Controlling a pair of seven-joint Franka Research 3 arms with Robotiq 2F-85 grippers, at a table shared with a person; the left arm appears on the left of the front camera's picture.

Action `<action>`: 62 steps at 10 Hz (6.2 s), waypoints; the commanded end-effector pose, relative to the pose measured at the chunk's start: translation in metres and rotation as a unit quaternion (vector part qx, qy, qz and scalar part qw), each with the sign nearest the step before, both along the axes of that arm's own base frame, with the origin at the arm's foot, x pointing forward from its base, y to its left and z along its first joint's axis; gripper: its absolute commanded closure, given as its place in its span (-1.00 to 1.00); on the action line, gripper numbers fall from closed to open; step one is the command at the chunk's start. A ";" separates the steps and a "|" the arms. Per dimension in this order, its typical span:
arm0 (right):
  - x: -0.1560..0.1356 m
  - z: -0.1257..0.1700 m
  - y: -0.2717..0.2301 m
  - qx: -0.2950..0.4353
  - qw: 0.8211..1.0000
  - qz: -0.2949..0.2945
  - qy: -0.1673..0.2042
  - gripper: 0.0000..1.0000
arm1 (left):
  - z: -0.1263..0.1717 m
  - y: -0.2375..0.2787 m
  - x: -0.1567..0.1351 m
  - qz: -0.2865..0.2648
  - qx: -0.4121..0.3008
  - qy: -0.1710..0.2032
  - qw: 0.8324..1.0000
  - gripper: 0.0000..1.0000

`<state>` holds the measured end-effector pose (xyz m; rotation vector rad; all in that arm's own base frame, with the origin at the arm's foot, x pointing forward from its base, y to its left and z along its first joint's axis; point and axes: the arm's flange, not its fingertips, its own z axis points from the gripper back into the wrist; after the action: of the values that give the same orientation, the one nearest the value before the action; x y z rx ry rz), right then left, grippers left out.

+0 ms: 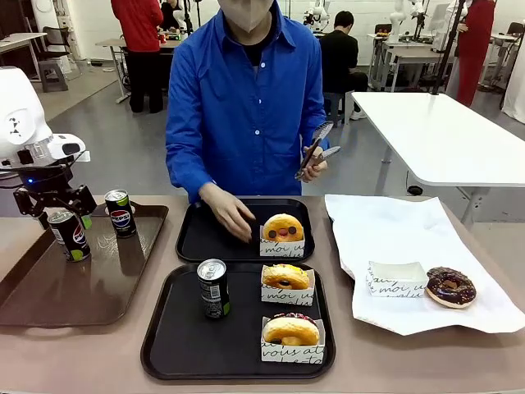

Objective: Set up donuts and drinks on trays.
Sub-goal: Pick up one Pepsi coke from the Handle tray and place it on the Flat Tray without a Pepsi coke.

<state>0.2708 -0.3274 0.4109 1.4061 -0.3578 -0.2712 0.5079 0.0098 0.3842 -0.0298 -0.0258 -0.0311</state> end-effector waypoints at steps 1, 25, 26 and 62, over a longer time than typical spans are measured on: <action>0.000 0.001 0.001 0.006 1.000 -0.003 -0.003 -1.00 | 0.003 0.000 0.004 0.007 0.011 0.001 1.000 -1.00; 0.000 0.001 0.001 0.006 1.000 -0.003 -0.003 -1.00 | 0.106 -0.017 -0.082 0.000 -0.009 -0.009 1.000 -0.17; 0.000 0.001 0.001 0.006 1.000 -0.003 -0.003 -1.00 | 0.113 -0.037 -0.072 -0.002 0.004 -0.016 1.000 -0.17; 0.000 0.001 0.001 0.006 1.000 -0.003 -0.003 -1.00 | 0.122 -0.145 -0.049 -0.166 0.033 0.004 0.986 -0.17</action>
<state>0.2705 -0.3276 0.4109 1.4059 -0.3583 -0.2720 0.4635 -0.1395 0.5035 0.0330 0.0028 -0.3566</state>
